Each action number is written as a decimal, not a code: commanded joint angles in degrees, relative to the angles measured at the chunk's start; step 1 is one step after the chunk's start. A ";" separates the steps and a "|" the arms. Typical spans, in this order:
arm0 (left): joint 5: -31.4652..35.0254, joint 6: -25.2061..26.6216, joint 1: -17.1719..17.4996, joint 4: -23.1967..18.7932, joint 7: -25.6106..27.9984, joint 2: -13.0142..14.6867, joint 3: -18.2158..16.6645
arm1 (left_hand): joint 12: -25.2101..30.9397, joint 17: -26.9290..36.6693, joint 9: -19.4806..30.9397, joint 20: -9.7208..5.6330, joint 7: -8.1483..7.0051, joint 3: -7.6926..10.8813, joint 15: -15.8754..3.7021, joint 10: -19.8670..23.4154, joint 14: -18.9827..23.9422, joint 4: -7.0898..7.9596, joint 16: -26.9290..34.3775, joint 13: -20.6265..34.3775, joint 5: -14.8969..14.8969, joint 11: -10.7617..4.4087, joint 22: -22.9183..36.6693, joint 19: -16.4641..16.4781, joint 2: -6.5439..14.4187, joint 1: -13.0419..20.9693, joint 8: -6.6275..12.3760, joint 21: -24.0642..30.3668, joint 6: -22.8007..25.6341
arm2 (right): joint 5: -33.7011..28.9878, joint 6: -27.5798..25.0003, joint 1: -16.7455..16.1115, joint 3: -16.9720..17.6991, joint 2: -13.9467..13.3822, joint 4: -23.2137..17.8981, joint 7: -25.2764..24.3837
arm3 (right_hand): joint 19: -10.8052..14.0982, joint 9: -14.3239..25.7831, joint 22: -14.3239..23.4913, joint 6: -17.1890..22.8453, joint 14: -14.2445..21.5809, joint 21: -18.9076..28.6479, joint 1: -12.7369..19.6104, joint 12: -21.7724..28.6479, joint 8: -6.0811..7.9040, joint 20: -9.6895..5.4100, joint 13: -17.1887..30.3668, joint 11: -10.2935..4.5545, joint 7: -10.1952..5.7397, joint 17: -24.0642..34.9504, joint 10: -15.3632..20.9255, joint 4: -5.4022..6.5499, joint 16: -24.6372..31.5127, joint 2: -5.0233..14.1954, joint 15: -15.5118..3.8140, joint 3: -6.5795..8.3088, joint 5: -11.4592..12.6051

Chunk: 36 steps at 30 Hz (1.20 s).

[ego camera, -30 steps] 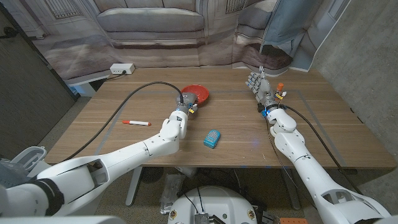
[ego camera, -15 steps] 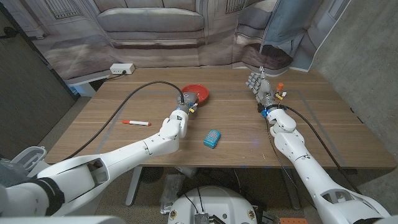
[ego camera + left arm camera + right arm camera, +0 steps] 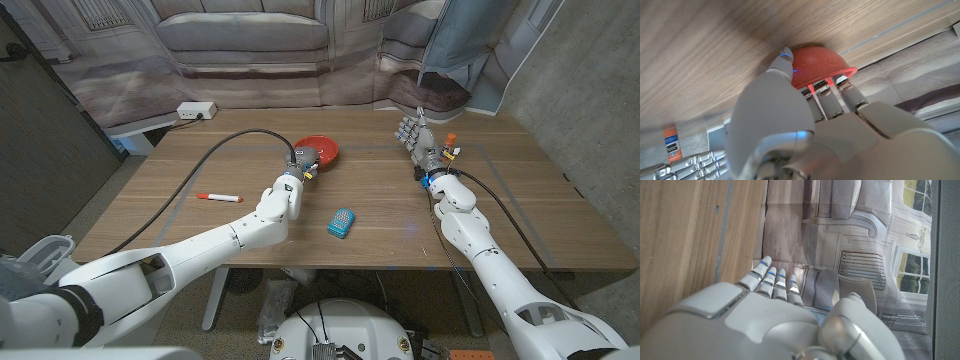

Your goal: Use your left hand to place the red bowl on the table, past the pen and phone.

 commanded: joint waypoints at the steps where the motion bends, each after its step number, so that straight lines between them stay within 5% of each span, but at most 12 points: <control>1: 0.35 2.46 0.10 -0.97 -1.28 -0.26 0.28 | 0.40 0.24 0.91 -7.27 1.21 -0.48 -4.74 0.37 -0.36 0.87 -1.10 2.28 0.11 0.09 0.22 0.36 -0.59 -1.63 1.87 0.11 2.14 | -0.01 -0.02 0.13 0.13 -0.06 0.10 0.55 | 0.45 0.17 0.14 0.34 0.39 -0.18 0.20 -0.18 0.07 -0.30 0.17 0.38 -0.14 0.24 0.30 -0.05 -0.28 0.40 -0.22 -0.43 -0.21; 19: 0.03 2.90 0.69 -2.94 -0.70 0.31 -0.09 | 1.56 0.65 -1.44 -7.66 2.24 0.64 -5.34 5.31 5.49 0.17 0.05 7.01 0.25 0.17 0.29 2.53 0.15 0.25 5.66 0.50 6.68 | 0.67 -0.40 -0.94 0.59 -0.52 -1.29 0.81 | 0.51 0.17 0.15 0.34 0.42 -0.25 0.21 -0.19 0.08 -0.29 0.18 0.40 -0.16 0.26 0.33 -0.07 -0.30 0.46 -0.27 -0.58 -0.24; 36: 1.48 5.46 0.61 -4.99 -1.24 0.52 -0.10 | 1.36 0.46 -1.64 -7.58 2.98 0.60 -4.70 6.68 5.82 1.09 -0.77 8.92 0.29 0.10 0.37 3.27 0.06 -1.02 7.09 0.78 8.40 | 1.38 -0.48 -1.67 0.75 -1.24 -2.45 1.06 | 0.59 0.17 0.16 0.33 0.49 -0.30 0.23 -0.21 0.07 -0.37 0.18 0.38 -0.04 0.27 0.35 -0.10 -0.30 0.51 -0.21 -0.70 -0.27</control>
